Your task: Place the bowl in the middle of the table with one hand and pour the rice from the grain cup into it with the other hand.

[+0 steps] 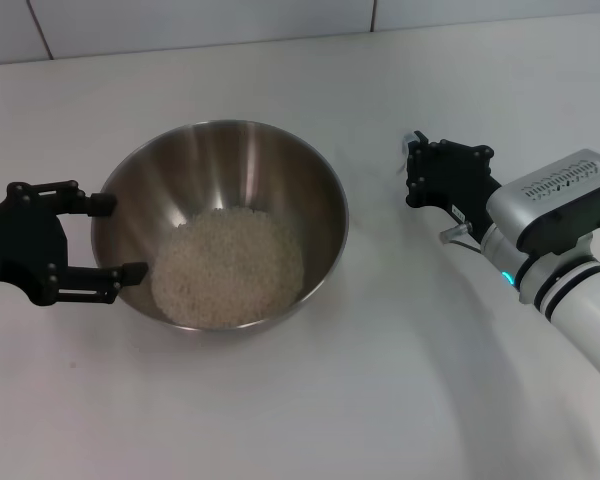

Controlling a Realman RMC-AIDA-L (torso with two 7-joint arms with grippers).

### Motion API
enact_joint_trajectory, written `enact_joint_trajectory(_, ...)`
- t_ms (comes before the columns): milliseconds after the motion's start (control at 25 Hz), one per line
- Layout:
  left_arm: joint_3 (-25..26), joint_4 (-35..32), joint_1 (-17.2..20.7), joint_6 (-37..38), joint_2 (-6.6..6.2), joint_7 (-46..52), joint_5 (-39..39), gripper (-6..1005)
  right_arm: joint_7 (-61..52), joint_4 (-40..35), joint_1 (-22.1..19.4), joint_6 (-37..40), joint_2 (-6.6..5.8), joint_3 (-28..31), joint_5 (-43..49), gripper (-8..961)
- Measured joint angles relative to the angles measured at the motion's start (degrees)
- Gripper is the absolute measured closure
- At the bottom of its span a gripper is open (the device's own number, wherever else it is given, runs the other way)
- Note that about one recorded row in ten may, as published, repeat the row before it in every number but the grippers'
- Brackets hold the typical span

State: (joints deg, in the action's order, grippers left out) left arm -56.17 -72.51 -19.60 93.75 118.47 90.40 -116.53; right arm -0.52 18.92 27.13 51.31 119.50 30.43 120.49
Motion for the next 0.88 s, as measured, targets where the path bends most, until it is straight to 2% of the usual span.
enact_joint_trajectory(240, -0.3, 0.7, 0.0, -0.1, -0.06, 0.1, 0.0, 147, -0.3, 0.3, -1.0, -0.5, 0.2, -0.1, -0.1, 952)
enact_joint_trajectory(480, -0.3, 1.4, -0.1, -0.1, -0.14, 0.2, 0.0, 147, -1.4, 0.8, -3.4, -0.4, 0.22, 0.1, -0.2, 860)
enact_joint_trajectory(600, -0.3, 1.5, -0.2, -0.1, -0.16, 0.2, 0.0, 147, -1.4, 2.2, -5.6, -0.1, 0.1, 0.4, -0.3, 703)
enact_joint_trajectory(640, -0.3, 1.5, -0.2, 0.0, -0.17, 0.2, 0.0, 147, -1.4, 3.5, -8.0, 0.7, -0.12, 0.5, -0.3, 650)
enact_joint_trajectory(680, -0.3, 1.5, -0.2, 0.0, -0.17, 0.2, 0.0, 147, -1.4, 3.5, -8.0, 0.7, -0.12, 0.5, -0.3, 603)
enact_joint_trajectory(720, -0.3, 1.5, -0.1, 0.0, -0.18, 0.2, 0.0, 147, -1.9, 4.2, -10.9, 3.2, -0.23, 0.6, -0.3, 555)
enact_joint_trajectory(760, -0.3, 1.5, -0.1, 0.0, -0.18, 0.2, 0.0, 147, -1.9, 4.2, -10.9, 3.2, -0.23, 0.6, -0.3, 508)
enact_joint_trajectory(800, -0.3, 1.5, 0.0, 0.0, -0.18, 0.2, 0.0, 147, -2.6, 4.3, -12.8, 5.7, -0.28, 0.8, -0.3, 460)
enact_joint_trajectory(840, -0.3, 1.5, 0.2, 0.1, -0.18, 0.1, 0.0, 147, -4.7, 3.5, -16.4, 13.2, -0.32, 2.4, -0.3, 413)
enact_joint_trajectory(880, -0.3, 1.5, 0.2, 0.1, -0.18, 0.1, 0.0, 147, -4.7, 3.5, -16.4, 13.2, -0.32, 2.4, -0.3, 381)
